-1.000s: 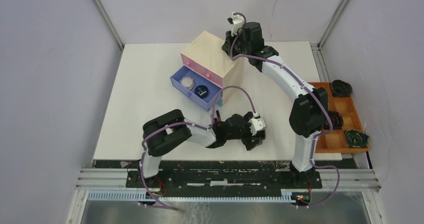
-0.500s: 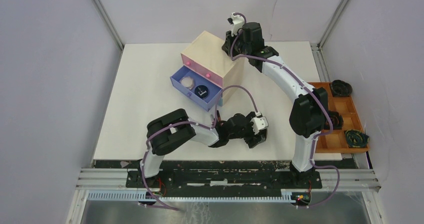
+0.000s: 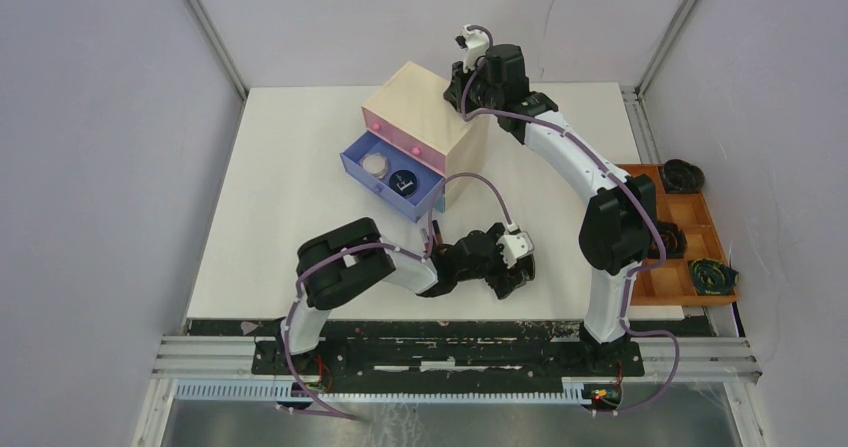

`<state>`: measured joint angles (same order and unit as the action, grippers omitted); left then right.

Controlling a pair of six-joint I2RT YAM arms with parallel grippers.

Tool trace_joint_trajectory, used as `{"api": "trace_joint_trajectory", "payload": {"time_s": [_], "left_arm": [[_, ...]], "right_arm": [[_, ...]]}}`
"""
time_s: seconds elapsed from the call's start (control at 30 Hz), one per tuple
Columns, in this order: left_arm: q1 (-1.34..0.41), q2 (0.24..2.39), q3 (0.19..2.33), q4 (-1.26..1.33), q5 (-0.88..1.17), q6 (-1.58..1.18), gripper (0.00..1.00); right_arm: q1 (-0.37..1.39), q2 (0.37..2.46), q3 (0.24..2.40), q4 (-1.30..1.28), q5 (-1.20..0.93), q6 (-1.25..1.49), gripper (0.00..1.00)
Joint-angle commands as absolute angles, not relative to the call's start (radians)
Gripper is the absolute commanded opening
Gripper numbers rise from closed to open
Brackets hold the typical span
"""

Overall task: Organize the makeup
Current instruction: Pick up the makeup from the center of the board.

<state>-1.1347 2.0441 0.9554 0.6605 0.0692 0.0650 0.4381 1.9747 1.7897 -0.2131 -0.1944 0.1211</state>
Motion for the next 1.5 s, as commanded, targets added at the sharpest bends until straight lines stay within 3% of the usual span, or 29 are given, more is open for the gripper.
{"api": "trace_joint_trajectory", "payload": {"time_s": [0.0,0.43,0.57,0.7,0.83,0.9,0.97,1.47], "left_arm": [[-1.134,2.037,0.905,0.575,0.005,0.007,0.99],[-1.134,2.11,0.9,0.707,0.051,0.128,0.99],[-1.133,2.116,0.892,0.7,0.098,0.133,0.78],[-1.133,2.1,0.881,0.674,0.093,0.113,0.42],[-1.134,2.072,0.865,0.654,0.073,0.106,0.32],[-1.133,2.055,0.863,0.637,0.061,0.104,0.21],[-1.134,2.029,0.858,0.619,0.044,0.103,0.04],[-1.095,1.579,0.957,0.147,-0.096,0.082,0.03]], "right_arm": [[0.404,2.135,1.658,-0.707,-0.104,0.085,0.2],[0.404,2.136,1.66,-0.71,-0.107,0.08,0.2],[0.403,2.138,1.66,-0.709,-0.108,0.081,0.2],[0.402,2.138,1.657,-0.709,-0.107,0.081,0.2],[0.401,2.139,1.655,-0.707,-0.108,0.084,0.2],[0.401,2.139,1.654,-0.706,-0.108,0.083,0.2],[0.401,2.137,1.65,-0.706,-0.109,0.083,0.2],[0.401,2.139,1.653,-0.704,-0.115,0.087,0.2]]}}
